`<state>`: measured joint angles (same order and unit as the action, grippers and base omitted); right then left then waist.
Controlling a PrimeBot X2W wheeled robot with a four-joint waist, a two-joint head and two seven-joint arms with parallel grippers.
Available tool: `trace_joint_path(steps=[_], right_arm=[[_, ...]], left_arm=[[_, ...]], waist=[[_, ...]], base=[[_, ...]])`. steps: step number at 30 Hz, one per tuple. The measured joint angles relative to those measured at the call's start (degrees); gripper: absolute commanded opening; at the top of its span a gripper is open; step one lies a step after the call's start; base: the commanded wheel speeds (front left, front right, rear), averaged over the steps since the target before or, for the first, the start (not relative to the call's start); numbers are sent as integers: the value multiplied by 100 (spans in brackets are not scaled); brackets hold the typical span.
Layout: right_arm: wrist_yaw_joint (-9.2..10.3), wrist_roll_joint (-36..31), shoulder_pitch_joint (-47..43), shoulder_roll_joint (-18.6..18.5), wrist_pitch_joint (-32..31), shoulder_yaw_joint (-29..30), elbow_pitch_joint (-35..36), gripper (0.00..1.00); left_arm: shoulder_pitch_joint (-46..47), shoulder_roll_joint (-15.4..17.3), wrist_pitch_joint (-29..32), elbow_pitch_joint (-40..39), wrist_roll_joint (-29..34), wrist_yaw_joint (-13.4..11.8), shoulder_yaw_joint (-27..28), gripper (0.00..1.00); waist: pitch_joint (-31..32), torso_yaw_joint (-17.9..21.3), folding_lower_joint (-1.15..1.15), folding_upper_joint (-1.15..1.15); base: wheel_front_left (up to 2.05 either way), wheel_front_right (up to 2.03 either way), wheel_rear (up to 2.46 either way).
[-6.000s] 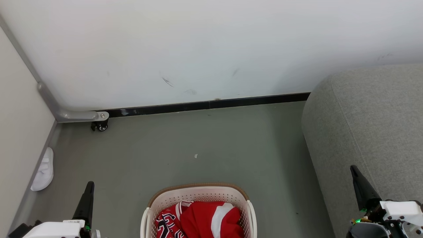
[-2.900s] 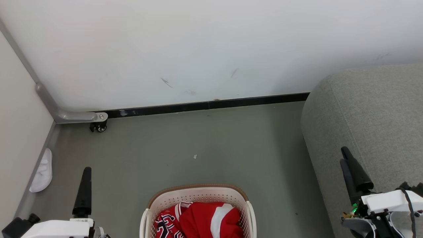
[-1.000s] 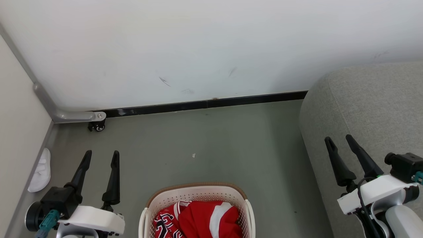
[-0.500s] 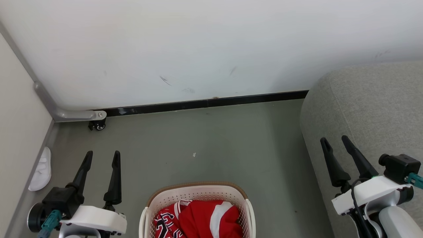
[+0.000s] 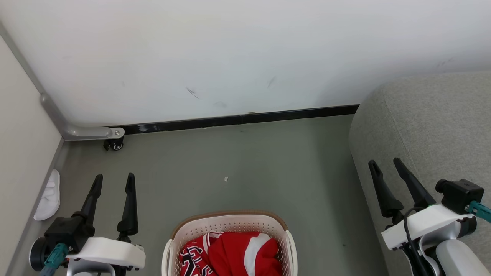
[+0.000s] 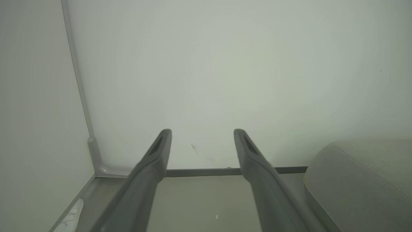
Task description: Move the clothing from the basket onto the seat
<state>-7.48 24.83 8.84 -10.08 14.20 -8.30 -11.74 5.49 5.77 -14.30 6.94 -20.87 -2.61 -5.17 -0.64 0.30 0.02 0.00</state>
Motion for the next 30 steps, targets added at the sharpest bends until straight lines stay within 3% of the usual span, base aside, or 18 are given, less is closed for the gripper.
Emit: trace_joint_path(steps=[30], right_arm=[[-1,-258,0,79,0,13,-5,100]], left_arm=[[0,-118,-15,74,135,126,134,100]], waist=[[-227,34,0,0]], base=[[0,0,0]])
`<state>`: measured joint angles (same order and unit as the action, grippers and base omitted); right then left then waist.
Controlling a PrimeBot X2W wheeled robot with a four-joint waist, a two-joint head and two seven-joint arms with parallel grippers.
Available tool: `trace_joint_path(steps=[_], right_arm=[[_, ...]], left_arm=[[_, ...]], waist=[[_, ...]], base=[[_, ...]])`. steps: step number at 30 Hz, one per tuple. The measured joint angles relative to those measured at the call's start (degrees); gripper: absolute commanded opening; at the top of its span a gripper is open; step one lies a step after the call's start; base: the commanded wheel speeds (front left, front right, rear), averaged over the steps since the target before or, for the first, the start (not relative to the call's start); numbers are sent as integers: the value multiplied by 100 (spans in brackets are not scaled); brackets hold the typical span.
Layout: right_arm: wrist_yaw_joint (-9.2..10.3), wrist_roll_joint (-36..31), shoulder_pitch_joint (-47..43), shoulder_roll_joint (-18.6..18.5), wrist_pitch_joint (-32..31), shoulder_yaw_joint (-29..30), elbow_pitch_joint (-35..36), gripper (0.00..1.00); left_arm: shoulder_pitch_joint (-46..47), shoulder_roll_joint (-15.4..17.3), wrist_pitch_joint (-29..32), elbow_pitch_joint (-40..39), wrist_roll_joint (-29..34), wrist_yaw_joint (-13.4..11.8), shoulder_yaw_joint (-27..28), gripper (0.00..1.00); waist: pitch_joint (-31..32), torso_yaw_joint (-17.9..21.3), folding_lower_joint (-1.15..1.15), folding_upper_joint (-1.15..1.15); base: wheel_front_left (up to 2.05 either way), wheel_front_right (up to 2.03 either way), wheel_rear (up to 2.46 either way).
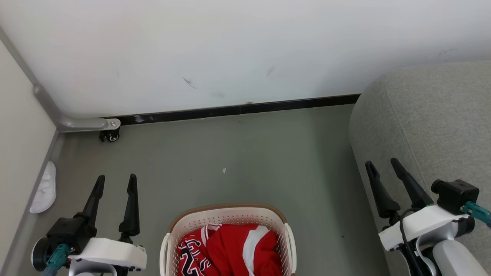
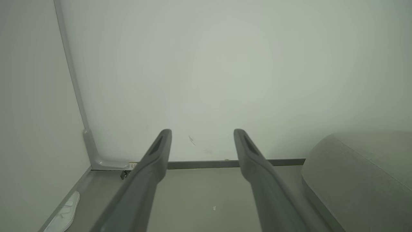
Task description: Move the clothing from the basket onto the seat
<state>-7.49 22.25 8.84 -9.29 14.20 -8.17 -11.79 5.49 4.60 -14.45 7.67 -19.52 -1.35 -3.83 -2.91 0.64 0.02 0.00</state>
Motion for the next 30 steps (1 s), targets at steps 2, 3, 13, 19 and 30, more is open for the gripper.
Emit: trace_joint_path(steps=[2,3,13,19,30], right_arm=[[0,-9,0,8,0,-1,0,100],[1,-9,0,11,0,-1,0,100],[0,-10,3,24,0,-29,2,100],[1,-10,49,23,0,-45,0,100],[0,-13,222,24,0,-68,20,100]], left_arm=[[1,-12,0,12,2,7,7,100],[1,-16,0,14,11,8,9,100],[137,-36,0,76,101,56,20,100],[139,-45,0,152,102,108,-7,100],[280,-30,0,427,101,222,-32,100]], waist=[[-35,11,0,0],[-53,16,0,0],[-245,84,0,0],[-359,113,0,0],[-664,170,0,0]], base=[[0,0,0],[0,0,0],[0,0,0],[0,0,0],[0,0,0]])
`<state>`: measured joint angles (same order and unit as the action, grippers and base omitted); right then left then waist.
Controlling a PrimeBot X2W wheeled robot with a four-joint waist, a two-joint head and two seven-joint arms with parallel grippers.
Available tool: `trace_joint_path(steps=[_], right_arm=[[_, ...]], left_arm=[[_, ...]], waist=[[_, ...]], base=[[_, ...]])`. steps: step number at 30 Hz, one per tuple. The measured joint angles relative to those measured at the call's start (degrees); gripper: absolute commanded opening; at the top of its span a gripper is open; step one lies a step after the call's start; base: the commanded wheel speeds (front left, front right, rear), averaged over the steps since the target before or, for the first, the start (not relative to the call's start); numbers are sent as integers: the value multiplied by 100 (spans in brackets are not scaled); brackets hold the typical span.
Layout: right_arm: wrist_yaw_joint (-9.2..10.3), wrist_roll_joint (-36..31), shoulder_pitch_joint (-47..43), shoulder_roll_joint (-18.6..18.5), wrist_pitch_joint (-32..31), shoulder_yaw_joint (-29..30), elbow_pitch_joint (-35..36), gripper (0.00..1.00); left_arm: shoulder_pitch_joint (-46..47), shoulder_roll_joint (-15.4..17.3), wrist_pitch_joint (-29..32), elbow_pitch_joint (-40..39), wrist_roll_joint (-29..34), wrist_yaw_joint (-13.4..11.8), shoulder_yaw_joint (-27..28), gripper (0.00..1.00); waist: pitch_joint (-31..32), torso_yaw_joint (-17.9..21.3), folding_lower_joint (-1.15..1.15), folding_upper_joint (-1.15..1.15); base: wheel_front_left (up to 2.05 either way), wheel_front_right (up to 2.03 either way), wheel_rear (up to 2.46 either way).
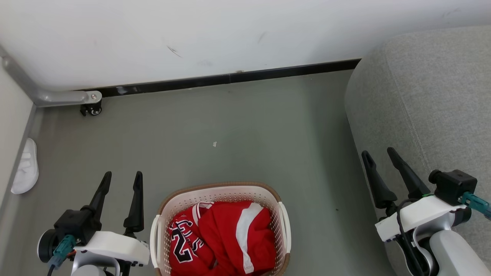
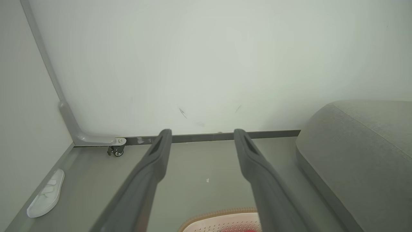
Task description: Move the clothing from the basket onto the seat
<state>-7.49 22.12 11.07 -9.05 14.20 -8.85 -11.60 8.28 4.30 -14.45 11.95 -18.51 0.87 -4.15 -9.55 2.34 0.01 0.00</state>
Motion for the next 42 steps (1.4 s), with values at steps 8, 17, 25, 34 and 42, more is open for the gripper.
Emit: trace_joint_path(steps=[8,17,25,34,42], right_arm=[[0,0,67,52,0,5,12,100],[0,0,244,59,1,5,58,100],[0,0,487,90,1,21,145,100],[0,-11,658,142,2,0,167,100],[0,-30,754,164,25,-85,190,100]], left_arm=[[102,-4,0,190,0,82,-53,100],[362,-18,0,401,-1,182,-133,100],[612,-30,0,632,0,192,-210,100],[843,-13,0,1023,0,289,-252,100],[1108,-25,0,1384,-8,360,-336,100]], waist=[[-258,41,0,0],[-588,96,0,0],[-893,156,0,0],[-1248,231,0,0],[-1578,308,0,0]], base=[[0,0,0],[0,0,0],[0,0,0],[0,0,0],[0,0,0]])
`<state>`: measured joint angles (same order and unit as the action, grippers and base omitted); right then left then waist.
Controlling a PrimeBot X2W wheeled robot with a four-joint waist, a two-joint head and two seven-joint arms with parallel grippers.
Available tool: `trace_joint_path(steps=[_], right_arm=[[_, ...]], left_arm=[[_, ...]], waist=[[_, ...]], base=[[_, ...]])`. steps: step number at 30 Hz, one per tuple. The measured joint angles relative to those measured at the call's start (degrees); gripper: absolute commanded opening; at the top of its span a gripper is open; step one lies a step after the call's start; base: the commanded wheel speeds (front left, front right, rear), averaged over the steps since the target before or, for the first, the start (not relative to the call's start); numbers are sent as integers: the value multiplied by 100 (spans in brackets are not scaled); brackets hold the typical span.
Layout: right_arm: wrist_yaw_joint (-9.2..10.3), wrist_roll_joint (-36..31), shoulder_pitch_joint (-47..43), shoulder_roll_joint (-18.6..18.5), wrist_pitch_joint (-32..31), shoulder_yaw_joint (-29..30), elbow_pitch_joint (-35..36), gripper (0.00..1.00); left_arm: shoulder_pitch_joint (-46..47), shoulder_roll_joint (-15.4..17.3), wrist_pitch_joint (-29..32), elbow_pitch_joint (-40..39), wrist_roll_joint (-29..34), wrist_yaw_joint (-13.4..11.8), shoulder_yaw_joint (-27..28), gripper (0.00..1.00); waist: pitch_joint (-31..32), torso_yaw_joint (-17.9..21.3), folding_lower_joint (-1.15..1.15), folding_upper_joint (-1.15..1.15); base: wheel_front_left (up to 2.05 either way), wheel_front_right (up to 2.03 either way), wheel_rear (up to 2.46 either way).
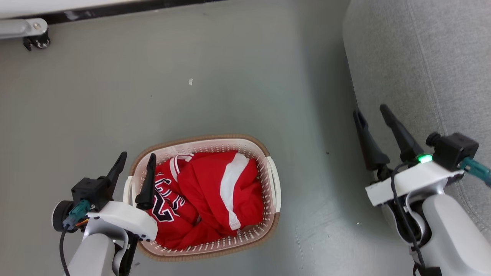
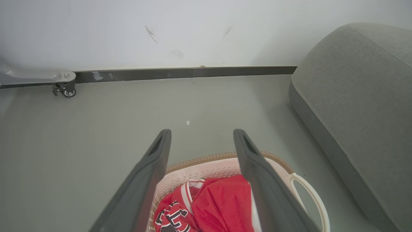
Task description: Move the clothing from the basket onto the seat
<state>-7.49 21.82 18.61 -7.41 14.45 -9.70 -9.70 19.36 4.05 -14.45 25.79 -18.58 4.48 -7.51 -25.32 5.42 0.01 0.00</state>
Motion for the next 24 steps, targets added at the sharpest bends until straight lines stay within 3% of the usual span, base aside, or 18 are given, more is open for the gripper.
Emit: trace_joint_path(steps=[24], right_arm=[[0,4,615,176,2,-29,157,100]], left_arm=[[978,330,78,1229,402,123,-415,100]], waist=[[-940,337,0,0]], base=[[0,0,0]])
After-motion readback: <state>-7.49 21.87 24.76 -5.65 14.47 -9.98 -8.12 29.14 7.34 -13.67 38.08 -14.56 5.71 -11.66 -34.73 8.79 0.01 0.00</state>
